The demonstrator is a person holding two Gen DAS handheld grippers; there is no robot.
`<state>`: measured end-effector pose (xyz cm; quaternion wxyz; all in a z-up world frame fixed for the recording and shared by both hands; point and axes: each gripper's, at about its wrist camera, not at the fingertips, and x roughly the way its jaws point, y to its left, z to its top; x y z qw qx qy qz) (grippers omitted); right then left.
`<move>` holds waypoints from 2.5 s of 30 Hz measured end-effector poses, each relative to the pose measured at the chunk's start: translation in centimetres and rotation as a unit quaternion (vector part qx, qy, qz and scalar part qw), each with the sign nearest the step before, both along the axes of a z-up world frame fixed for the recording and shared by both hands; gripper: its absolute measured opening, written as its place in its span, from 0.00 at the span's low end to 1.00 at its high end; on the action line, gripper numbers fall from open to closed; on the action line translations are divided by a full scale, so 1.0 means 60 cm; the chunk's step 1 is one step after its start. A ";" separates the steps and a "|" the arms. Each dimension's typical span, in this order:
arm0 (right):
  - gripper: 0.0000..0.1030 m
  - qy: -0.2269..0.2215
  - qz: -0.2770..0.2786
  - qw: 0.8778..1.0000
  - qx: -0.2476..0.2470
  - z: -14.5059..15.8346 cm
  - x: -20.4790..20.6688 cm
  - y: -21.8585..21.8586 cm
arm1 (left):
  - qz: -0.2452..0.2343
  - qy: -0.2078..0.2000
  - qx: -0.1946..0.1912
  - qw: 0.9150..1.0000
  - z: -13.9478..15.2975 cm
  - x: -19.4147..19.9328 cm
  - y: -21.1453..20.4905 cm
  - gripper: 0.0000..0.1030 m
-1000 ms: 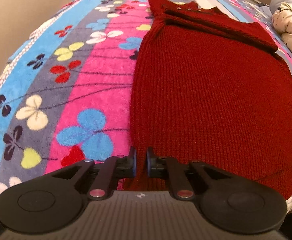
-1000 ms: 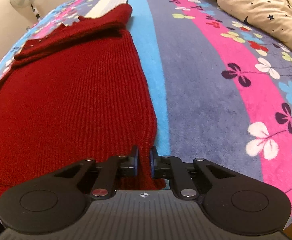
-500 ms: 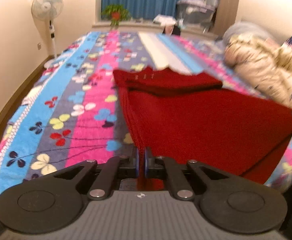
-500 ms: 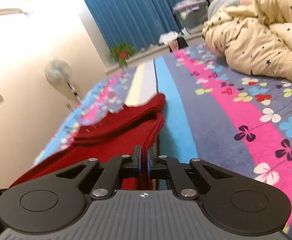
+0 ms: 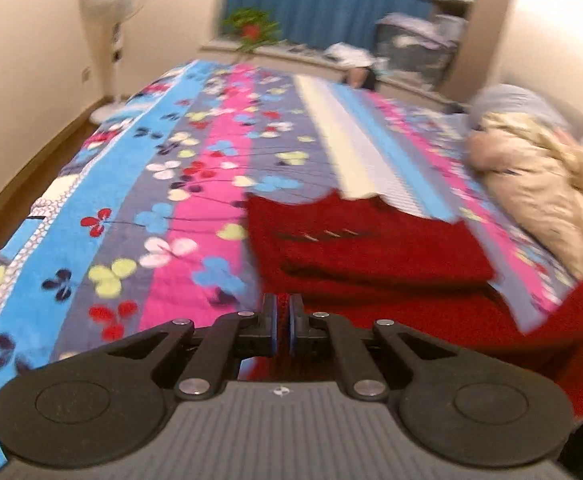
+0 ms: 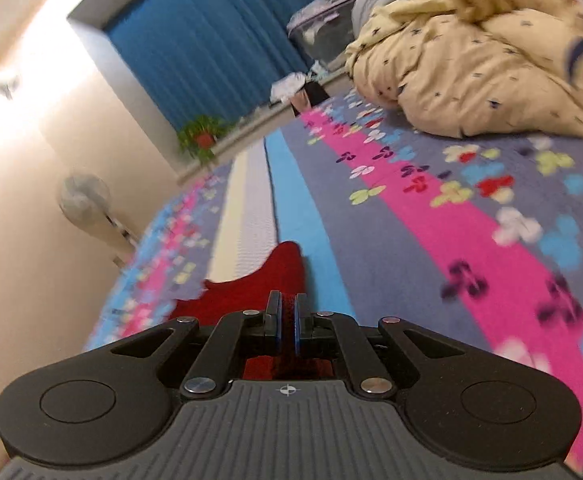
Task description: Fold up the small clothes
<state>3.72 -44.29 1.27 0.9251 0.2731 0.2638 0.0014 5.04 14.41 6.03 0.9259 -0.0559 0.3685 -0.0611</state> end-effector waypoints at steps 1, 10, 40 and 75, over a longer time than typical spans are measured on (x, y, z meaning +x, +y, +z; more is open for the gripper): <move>0.05 0.012 0.002 1.000 -0.011 -0.010 0.038 0.003 | 0.007 0.011 0.003 1.000 -0.019 0.048 0.007 0.06; 0.11 0.090 -0.081 0.993 0.000 -0.116 0.155 -0.013 | 0.142 0.060 -0.035 0.987 -0.137 0.183 0.110 0.20; 0.09 -0.041 -0.014 0.994 -0.105 -0.050 0.109 0.083 | 0.021 -0.083 0.071 0.994 -0.105 0.161 -0.021 0.06; 0.04 -0.051 -0.062 0.988 -0.135 -0.075 0.228 0.096 | 0.038 -0.090 0.016 0.995 -0.135 0.272 -0.015 0.11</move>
